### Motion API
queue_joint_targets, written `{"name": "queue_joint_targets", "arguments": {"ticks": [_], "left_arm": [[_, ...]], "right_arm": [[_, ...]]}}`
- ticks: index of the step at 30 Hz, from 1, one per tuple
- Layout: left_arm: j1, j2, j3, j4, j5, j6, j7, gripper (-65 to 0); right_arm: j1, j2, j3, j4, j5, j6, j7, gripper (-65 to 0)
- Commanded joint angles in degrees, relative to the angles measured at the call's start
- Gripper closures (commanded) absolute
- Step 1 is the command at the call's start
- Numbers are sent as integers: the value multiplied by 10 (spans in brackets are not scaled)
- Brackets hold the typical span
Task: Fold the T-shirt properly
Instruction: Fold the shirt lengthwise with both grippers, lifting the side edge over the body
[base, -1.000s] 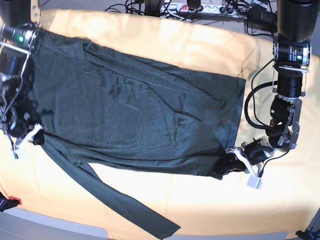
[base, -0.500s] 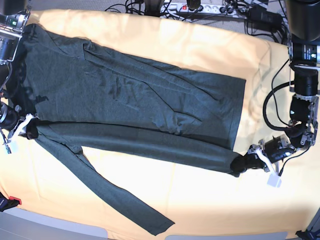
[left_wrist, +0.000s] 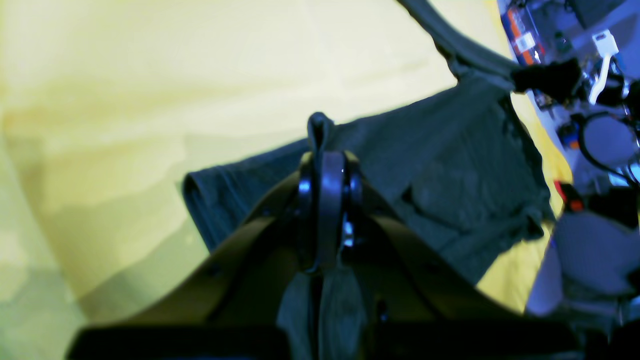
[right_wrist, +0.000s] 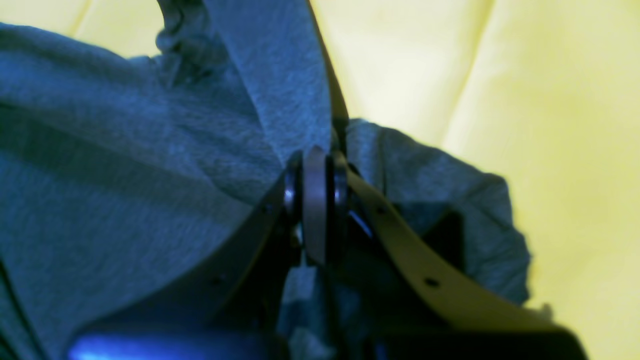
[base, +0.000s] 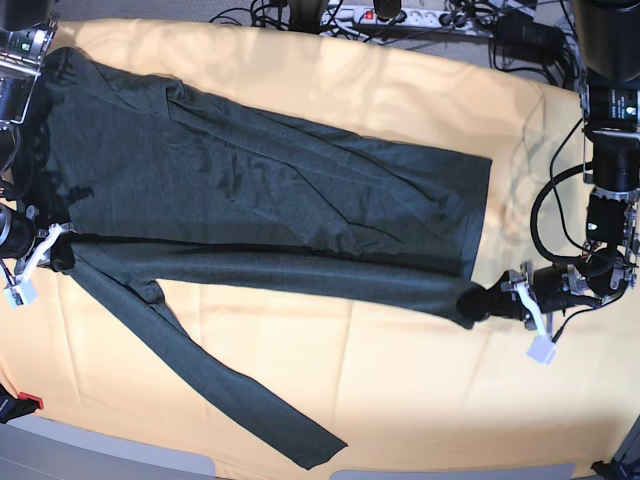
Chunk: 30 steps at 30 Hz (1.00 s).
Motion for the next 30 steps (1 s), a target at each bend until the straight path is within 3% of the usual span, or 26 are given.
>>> {"name": "queue_joint_targets", "arguments": {"ticks": [1,16,25,30], "left_arm": [[-17,-8,-5,9,-15,-5,0,0],[-14,-10,-5,9,-28,-5,37,0],[-18,-30,-5,9,-73,-5,127,0],[-7,-30,-5,9,-73,-5,135,0]], "right_arm": [[13,16,4,10,16,1,3,0],[-63,26,4,43,37,1,-25,0],[-62,43,4,43,36,1,-21,0],[-62,43,4,43,41,1,-21,0]]}}
